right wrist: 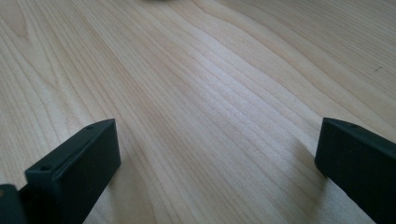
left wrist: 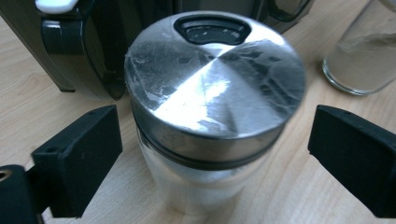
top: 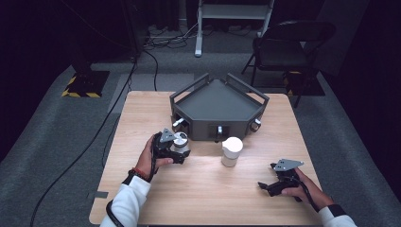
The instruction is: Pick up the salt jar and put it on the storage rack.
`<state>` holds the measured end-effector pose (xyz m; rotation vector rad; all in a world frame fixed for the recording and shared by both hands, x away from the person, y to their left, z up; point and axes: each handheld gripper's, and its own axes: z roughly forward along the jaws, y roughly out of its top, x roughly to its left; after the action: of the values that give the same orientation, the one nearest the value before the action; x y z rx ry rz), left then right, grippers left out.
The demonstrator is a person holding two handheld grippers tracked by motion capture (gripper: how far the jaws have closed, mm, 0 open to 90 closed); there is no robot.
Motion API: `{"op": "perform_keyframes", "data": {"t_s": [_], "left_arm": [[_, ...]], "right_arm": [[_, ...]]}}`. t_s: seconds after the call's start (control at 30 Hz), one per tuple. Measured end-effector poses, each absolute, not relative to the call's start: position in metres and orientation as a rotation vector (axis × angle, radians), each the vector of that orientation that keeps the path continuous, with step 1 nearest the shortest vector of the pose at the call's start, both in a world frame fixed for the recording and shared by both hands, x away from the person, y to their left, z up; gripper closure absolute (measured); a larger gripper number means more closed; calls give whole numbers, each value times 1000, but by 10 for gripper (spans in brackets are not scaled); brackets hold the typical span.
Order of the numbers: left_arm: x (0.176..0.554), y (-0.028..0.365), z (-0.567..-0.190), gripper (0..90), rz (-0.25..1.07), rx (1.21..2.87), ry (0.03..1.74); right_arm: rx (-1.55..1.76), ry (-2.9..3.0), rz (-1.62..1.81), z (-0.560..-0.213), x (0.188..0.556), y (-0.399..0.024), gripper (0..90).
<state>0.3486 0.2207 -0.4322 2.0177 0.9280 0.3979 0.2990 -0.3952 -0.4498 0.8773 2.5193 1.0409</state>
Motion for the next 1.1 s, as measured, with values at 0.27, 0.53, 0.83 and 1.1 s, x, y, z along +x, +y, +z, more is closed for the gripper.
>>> {"op": "perform_keyframes", "data": {"t_s": [0.27, 0.53, 0.83, 1.1], "left_arm": [[350, 217, -446, 157, 401, 1986, 949], [348, 217, -450, 294, 431, 1945, 943], [346, 215, -447, 299, 445, 1955, 943], [344, 217, -445, 302, 446, 1937, 950]], "right_arm": [[877, 2520, 1042, -450, 299, -395, 0], [876, 2520, 1041, -450, 299, -395, 0], [875, 2521, 1041, -450, 300, -395, 0], [876, 2521, 1042, -450, 300, -395, 0]]}}
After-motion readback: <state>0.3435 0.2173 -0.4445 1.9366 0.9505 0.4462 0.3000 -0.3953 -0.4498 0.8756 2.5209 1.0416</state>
